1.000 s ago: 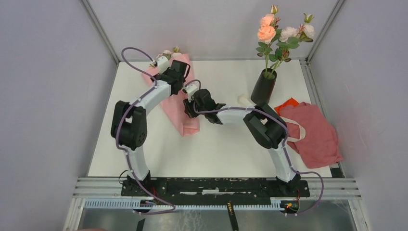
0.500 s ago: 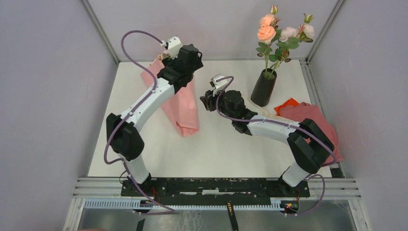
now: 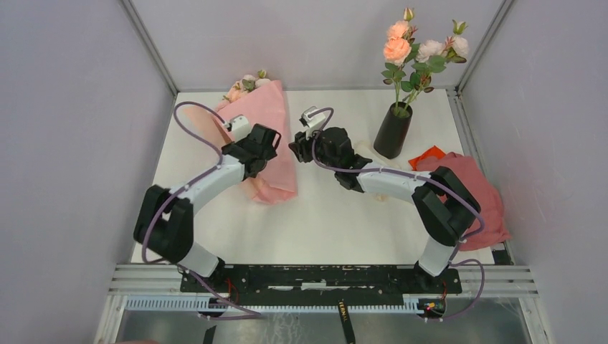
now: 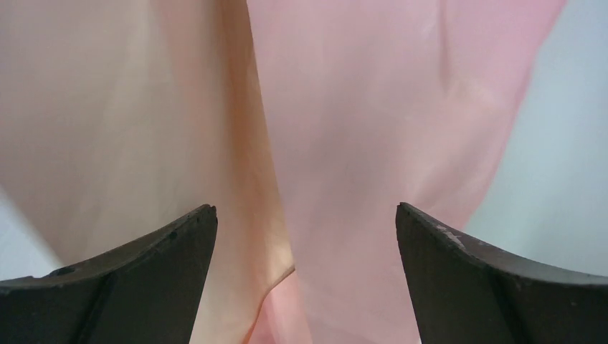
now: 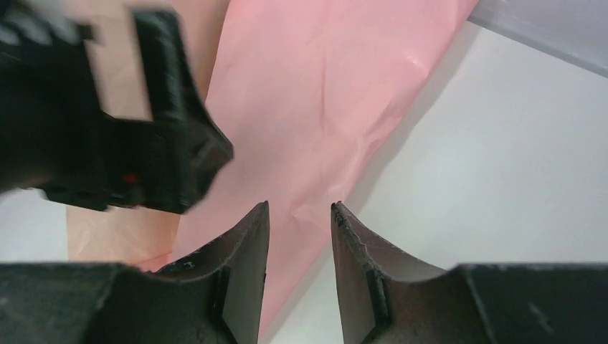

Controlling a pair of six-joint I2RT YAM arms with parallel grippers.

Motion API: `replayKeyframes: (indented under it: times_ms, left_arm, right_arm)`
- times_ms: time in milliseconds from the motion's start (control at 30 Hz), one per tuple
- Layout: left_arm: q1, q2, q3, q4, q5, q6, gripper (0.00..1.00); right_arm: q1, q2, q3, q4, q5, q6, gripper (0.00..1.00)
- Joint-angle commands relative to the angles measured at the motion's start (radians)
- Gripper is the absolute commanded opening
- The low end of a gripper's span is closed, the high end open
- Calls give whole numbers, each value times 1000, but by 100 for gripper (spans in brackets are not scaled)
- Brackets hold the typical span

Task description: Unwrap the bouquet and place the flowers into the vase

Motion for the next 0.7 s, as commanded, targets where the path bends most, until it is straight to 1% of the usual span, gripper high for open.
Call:
replayKeyframes:
  times_ms: [0, 67, 100, 133, 200, 300, 367, 500, 667]
  left_arm:
    - [-5, -207, -40, 33, -102, -77, 100]
    - [0, -257, -98, 47, -82, -87, 100]
    - [1, -287, -149, 98, -50, -81, 100]
    - [11, -306, -195, 157, 11, -73, 100]
    - [36, -306, -255, 267, 117, -68, 100]
    - [67, -269, -300, 389, 249, -79, 100]
    - [73, -240, -310, 429, 295, -93, 100]
    - [76, -178, -294, 519, 341, -103, 100]
    - [79, -60, -238, 593, 449, -137, 100]
  right_arm:
    - [0, 67, 80, 2, -75, 22, 43]
    - [0, 85, 86, 10, -91, 32, 43]
    - [-1, 90, 86, 13, -98, 34, 43]
    - [-2, 94, 83, 16, -99, 38, 43]
    - [0, 98, 79, 20, -105, 41, 43]
    - [-1, 103, 78, 16, -109, 41, 44]
    - [-2, 100, 71, 15, -107, 39, 44]
    - [-9, 90, 59, 16, -107, 37, 44]
    - [-19, 72, 43, 18, -107, 37, 44]
